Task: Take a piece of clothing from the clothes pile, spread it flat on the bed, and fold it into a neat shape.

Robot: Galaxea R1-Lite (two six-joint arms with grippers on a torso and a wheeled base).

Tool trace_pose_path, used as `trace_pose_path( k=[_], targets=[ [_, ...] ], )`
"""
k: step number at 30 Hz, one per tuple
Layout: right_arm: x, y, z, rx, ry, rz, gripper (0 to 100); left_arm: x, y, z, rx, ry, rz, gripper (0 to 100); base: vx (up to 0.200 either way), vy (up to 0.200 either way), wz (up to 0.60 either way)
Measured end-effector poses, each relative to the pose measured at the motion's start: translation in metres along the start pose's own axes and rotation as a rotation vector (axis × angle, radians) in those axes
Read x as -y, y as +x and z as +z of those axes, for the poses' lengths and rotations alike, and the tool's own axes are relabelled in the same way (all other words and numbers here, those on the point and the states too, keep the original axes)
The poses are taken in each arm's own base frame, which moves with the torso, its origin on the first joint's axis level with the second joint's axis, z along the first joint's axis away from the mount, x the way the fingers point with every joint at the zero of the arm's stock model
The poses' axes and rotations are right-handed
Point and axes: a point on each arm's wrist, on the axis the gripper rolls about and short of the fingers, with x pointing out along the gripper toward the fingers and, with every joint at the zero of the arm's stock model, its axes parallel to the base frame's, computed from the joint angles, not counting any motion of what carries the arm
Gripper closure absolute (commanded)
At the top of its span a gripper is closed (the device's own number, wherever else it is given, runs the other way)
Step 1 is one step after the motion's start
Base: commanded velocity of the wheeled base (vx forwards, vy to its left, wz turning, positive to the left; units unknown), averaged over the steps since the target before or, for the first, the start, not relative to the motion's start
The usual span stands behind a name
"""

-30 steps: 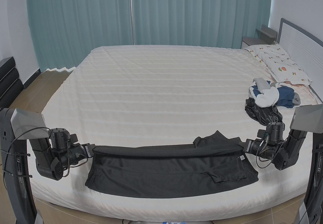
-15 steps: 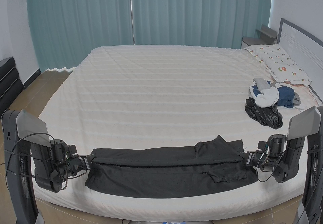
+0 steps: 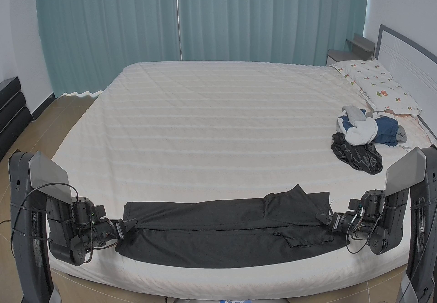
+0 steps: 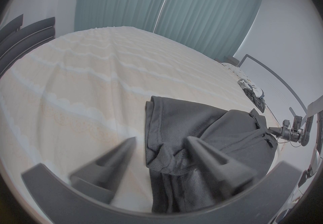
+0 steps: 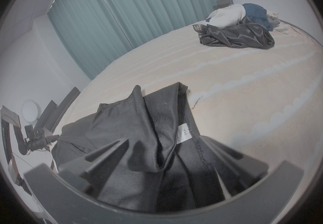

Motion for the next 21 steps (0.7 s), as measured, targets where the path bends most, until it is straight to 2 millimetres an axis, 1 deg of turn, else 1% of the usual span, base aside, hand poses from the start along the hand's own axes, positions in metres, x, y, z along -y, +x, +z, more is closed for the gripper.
trace_pose_path(
  k=[3,6,11,15,17,21],
  targets=[
    [0.0,-0.002,0.004,0.012,0.045,0.001,0,0.0,-0.002,-0.002,-0.009,-0.004,-0.002,0,0.0,0.0,0.0],
    [0.0,-0.006,0.011,0.039,0.101,0.005,0,-0.002,-0.005,-0.002,-0.015,-0.019,-0.011,0,0.0,0.0,0.0],
    [0.002,-0.013,0.023,0.083,0.163,0.005,0,-0.006,-0.015,0.005,0.006,-0.107,-0.012,0,0.0,0.0,0.0],
    [0.003,-0.016,0.029,0.106,0.217,0.01,0,-0.006,-0.02,0.018,0.052,-0.233,-0.02,0,0.0,0.0,0.0],
    [0.003,-0.016,0.033,0.114,0.262,0.031,0,-0.004,-0.022,0.028,0.09,-0.306,-0.034,0,0.0,0.0,0.0],
    [0.002,-0.013,0.041,0.113,0.308,0.069,0,-0.001,-0.019,0.047,0.141,-0.357,-0.058,0,0.0,0.0,0.0]
  ],
)
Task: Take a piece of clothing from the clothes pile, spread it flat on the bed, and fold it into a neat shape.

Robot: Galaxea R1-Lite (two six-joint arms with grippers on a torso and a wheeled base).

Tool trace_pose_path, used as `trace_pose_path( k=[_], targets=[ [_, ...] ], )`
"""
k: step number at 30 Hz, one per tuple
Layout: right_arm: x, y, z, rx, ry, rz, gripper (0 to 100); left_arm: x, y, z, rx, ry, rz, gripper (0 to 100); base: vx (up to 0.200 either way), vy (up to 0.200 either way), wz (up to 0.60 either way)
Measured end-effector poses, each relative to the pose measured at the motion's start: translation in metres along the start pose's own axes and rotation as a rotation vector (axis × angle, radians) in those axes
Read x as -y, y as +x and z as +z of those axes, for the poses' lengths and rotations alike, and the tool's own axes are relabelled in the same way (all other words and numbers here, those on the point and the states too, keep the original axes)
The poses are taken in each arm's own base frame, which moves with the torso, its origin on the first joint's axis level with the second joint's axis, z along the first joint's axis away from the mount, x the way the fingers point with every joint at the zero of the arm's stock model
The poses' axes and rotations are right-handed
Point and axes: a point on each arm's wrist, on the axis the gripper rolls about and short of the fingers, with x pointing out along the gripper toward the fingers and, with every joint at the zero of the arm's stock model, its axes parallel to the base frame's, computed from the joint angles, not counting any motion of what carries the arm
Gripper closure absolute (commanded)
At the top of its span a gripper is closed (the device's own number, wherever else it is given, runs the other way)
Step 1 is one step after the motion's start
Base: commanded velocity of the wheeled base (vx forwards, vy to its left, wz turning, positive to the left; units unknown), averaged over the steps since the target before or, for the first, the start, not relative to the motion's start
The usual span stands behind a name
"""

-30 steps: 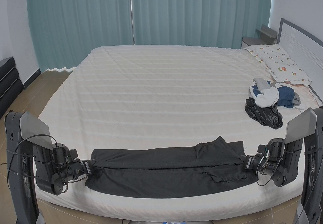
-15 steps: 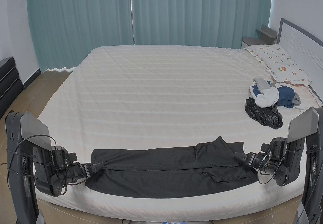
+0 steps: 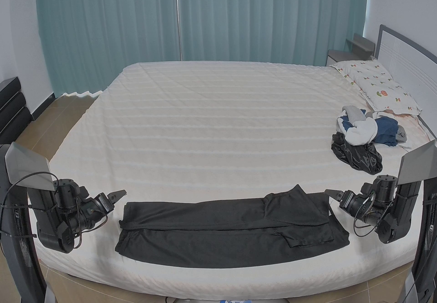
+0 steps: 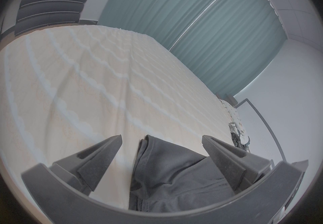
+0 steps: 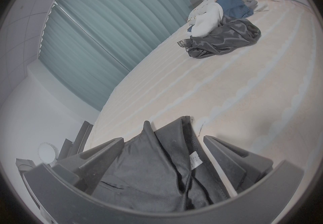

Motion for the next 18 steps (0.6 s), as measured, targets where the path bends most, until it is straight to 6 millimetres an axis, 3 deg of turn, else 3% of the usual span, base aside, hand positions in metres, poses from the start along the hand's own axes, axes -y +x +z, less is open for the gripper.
trace_pose_path(
  k=[10,18],
  targets=[
    [-0.002,0.022,0.019,-0.028,0.106,0.016,0,0.009,0.034,0.018,-0.196,-0.166,0.137,0,0.0,0.0,0.0],
    [0.004,0.032,0.027,-0.076,0.22,0.065,0,0.032,0.061,0.04,-0.199,-0.182,0.115,0,0.0,0.0,0.0]
  ],
)
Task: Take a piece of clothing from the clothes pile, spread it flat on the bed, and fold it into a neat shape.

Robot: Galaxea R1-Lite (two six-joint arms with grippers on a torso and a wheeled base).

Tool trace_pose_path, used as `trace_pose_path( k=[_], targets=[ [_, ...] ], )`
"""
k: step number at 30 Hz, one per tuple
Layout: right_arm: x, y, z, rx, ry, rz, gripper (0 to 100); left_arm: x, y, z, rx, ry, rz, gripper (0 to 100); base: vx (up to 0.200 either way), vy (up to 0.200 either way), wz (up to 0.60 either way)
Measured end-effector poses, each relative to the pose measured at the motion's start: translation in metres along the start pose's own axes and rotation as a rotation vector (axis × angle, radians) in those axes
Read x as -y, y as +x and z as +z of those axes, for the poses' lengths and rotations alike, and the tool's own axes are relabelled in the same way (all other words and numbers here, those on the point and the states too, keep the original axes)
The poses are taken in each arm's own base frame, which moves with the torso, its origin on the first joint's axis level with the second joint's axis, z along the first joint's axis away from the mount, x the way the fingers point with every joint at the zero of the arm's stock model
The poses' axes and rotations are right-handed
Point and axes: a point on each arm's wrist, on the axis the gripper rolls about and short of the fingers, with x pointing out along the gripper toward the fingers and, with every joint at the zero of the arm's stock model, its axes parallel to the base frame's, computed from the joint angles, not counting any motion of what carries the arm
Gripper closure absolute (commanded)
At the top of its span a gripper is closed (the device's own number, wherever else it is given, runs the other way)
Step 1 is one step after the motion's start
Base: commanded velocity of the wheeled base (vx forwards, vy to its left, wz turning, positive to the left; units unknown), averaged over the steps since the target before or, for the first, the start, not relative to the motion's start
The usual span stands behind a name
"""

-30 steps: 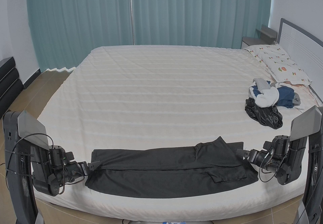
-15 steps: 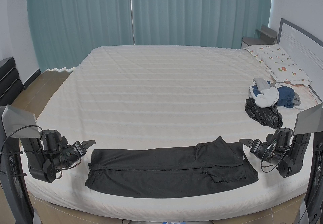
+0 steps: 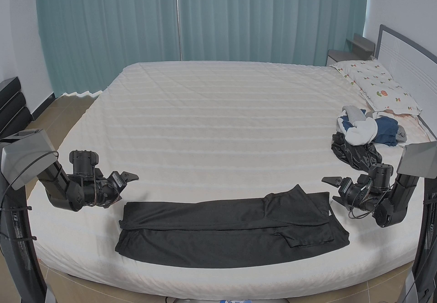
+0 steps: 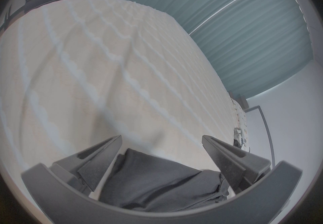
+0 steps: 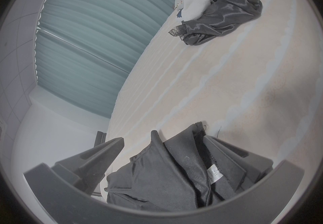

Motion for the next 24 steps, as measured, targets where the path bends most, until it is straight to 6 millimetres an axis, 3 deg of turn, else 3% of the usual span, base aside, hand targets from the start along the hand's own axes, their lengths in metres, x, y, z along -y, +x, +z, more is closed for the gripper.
trace_pose_path(
  k=[3,11,24],
  targets=[
    [0.003,0.002,0.0,-0.001,0.004,-0.002,0,0.006,0.006,-0.002,-0.005,0.042,-0.01,0,0.0,0.0,0.0],
    [0.008,0.001,-0.004,-0.007,0.008,-0.017,0,-0.002,0.014,-0.009,0.009,0.11,0.063,0,0.0,0.0,0.0],
    [0.013,0.0,-0.012,-0.007,0.0,-0.02,0,-0.008,0.014,-0.023,-0.037,0.123,0.093,0,0.0,0.0,0.0]
  ],
)
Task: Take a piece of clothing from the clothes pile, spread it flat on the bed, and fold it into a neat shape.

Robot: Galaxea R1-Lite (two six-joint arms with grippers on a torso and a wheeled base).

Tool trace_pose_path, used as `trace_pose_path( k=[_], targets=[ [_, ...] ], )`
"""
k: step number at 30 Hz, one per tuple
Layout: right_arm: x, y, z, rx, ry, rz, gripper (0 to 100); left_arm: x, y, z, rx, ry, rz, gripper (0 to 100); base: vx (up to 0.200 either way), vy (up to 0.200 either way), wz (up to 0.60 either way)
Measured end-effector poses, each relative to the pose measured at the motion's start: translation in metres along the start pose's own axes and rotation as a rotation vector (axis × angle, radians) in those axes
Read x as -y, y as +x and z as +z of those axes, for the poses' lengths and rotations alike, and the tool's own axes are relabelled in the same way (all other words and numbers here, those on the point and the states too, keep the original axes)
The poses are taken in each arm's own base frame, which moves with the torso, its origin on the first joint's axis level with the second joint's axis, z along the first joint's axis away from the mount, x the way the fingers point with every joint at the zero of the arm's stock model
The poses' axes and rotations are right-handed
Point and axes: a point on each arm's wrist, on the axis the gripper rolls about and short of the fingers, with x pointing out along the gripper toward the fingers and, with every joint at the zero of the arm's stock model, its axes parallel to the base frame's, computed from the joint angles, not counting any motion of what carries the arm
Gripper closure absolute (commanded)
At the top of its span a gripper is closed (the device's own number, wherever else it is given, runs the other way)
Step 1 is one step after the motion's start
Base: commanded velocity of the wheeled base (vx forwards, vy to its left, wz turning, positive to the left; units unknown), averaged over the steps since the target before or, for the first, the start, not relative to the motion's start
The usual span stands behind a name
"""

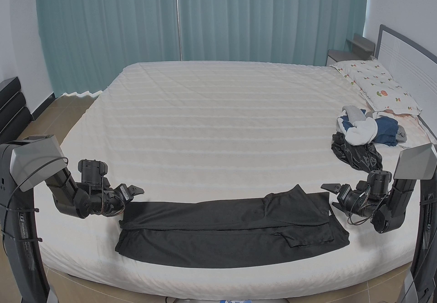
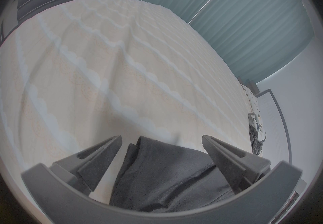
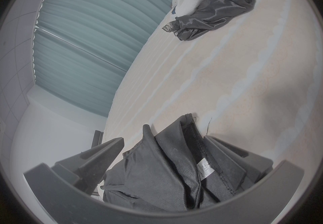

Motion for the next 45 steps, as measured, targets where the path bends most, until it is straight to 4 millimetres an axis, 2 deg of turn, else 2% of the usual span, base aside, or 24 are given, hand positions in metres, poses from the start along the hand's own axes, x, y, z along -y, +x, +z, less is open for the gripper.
trace_pose_path(
  k=[4,5,30,31,45],
  targets=[
    [0.001,0.0,-0.001,-0.003,0.001,-0.002,0,0.0,0.001,-0.001,-0.003,0.002,0.001,0,0.0,0.0,0.0],
    [0.001,0.0,-0.001,-0.003,0.001,-0.002,0,0.0,0.001,-0.001,-0.004,0.002,0.001,100,0.0,0.0,0.0],
    [-0.01,0.008,0.001,0.006,-0.032,0.025,0,-0.001,0.002,0.002,0.049,-0.006,0.061,100,0.0,0.0,0.0],
    [-0.009,0.009,0.001,0.006,-0.034,0.025,100,-0.001,0.002,0.002,0.05,-0.007,0.061,100,0.0,0.0,0.0],
    [0.002,0.024,-0.002,0.058,-0.155,-0.045,100,-0.001,0.003,0.003,0.052,-0.011,0.062,100,0.0,0.0,0.0]
  ],
)
